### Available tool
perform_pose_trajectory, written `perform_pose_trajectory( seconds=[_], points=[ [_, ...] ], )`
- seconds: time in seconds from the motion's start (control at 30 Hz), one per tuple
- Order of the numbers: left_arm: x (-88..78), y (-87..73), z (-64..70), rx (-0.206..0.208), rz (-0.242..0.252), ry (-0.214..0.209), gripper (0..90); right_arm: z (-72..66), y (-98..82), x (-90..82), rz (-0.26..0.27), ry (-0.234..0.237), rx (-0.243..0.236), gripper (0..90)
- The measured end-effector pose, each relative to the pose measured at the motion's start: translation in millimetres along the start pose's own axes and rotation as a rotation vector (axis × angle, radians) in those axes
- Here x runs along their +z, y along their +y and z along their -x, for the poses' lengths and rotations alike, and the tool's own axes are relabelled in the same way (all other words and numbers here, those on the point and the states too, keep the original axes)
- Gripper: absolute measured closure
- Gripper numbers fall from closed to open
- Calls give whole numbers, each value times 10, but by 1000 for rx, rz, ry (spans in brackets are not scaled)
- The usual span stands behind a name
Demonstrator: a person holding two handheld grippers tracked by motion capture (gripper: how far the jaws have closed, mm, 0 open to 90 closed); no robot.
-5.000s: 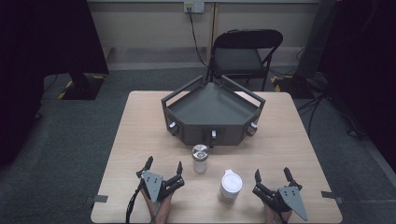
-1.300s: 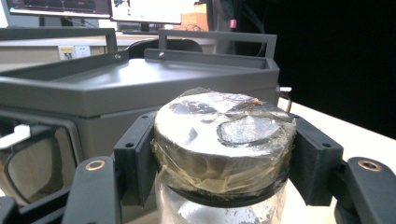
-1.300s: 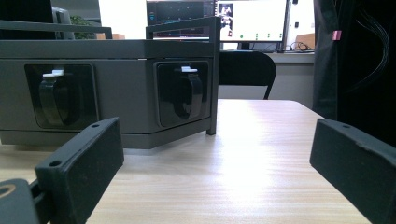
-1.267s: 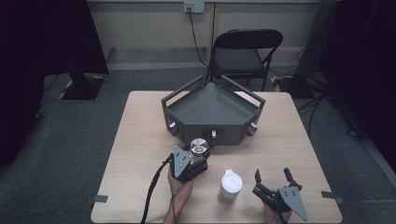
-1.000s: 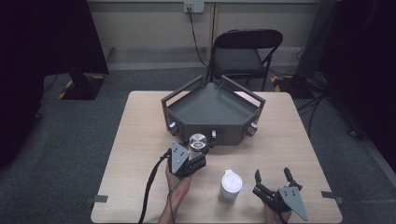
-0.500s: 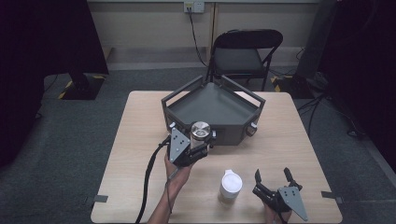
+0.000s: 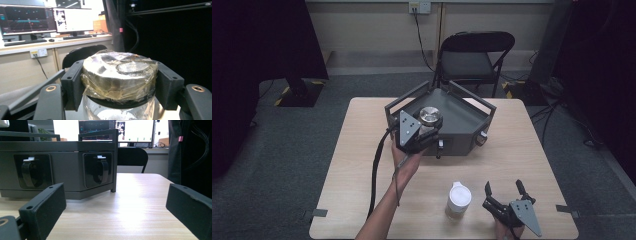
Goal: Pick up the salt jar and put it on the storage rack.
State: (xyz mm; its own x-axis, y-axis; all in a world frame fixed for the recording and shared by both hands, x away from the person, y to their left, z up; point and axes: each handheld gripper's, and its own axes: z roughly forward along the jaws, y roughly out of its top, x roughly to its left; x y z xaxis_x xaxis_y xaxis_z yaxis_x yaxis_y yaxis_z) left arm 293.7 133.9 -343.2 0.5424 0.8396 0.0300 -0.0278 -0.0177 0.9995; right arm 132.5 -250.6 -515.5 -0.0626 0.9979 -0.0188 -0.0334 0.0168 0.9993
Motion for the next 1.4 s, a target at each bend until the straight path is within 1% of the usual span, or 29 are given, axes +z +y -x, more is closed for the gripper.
perform_pose_trajectory(
  seconds=[0.07,0.13,0.2,0.27,0.37,0.4,0.43,0.47,0.5,0.6,0.67,0.73,0.77,0.8,0.83,0.9,0.93,0.97,1.0,1.1,1.13,1.17,1.2,1.37,1.4],
  points=[
    [80,35,-31,-2,-5,14,344,-6,0,0,0,-3,0,14],
    [167,75,-69,-14,-14,39,344,-5,0,0,0,-3,-1,14],
    [260,110,-92,-13,-24,67,344,-2,0,0,0,-1,0,14],
    [318,124,-97,-13,-32,84,344,-2,0,0,0,-1,-1,14],
    [407,93,-84,-4,-39,104,344,-4,0,0,0,-2,0,14],
    [433,72,-68,-5,-41,118,344,-4,0,0,0,-3,0,14],
    [471,35,-39,5,-39,137,344,-4,0,-1,0,-3,0,14],
    [494,21,-23,16,-42,148,344,-4,-1,-1,0,-3,0,14],
    [531,3,-16,19,-49,161,345,-4,-1,-1,0,-3,0,14],
    [592,-34,-56,-23,-54,171,345,-3,-1,-1,0,-2,0,14],
    [627,-47,-57,-40,-62,187,344,0,-1,-1,0,0,0,14],
    [647,-58,-67,-57,-65,188,345,1,-2,-1,1,0,0,14],
    [654,-65,-70,-57,-66,185,344,1,-1,-1,1,0,0,14],
    [667,-71,-47,-48,-69,190,344,1,-1,-1,0,0,0,14],
    [676,-67,-32,-25,-79,194,344,1,-1,-1,1,0,0,14],
    [685,-80,-21,-31,-83,198,344,1,-1,-1,1,0,0,14],
    [688,-88,-32,-43,-84,194,344,36,-16,9,15,1,-47,14],
    [689,-92,-42,-54,-87,192,344,7,-4,0,3,1,-8,14],
    [691,-98,-37,-61,-89,193,344,1,-2,-1,1,0,0,14],
    [688,-107,6,-33,-102,200,344,1,-1,-1,0,0,0,14],
    [690,-113,2,-41,-105,197,344,26,-10,6,9,2,-31,14],
    [690,-112,-8,-45,-111,196,344,0,-1,-1,0,0,0,14],
    [696,-121,-8,-58,-114,201,344,1,-1,-1,0,0,0,14],
    [701,-156,-11,-61,-139,207,344,-1,-1,-1,0,-1,0,14],
    [690,-173,-17,-71,-131,209,344,0,-2,0,1,-1,-2,14]
  ],
)
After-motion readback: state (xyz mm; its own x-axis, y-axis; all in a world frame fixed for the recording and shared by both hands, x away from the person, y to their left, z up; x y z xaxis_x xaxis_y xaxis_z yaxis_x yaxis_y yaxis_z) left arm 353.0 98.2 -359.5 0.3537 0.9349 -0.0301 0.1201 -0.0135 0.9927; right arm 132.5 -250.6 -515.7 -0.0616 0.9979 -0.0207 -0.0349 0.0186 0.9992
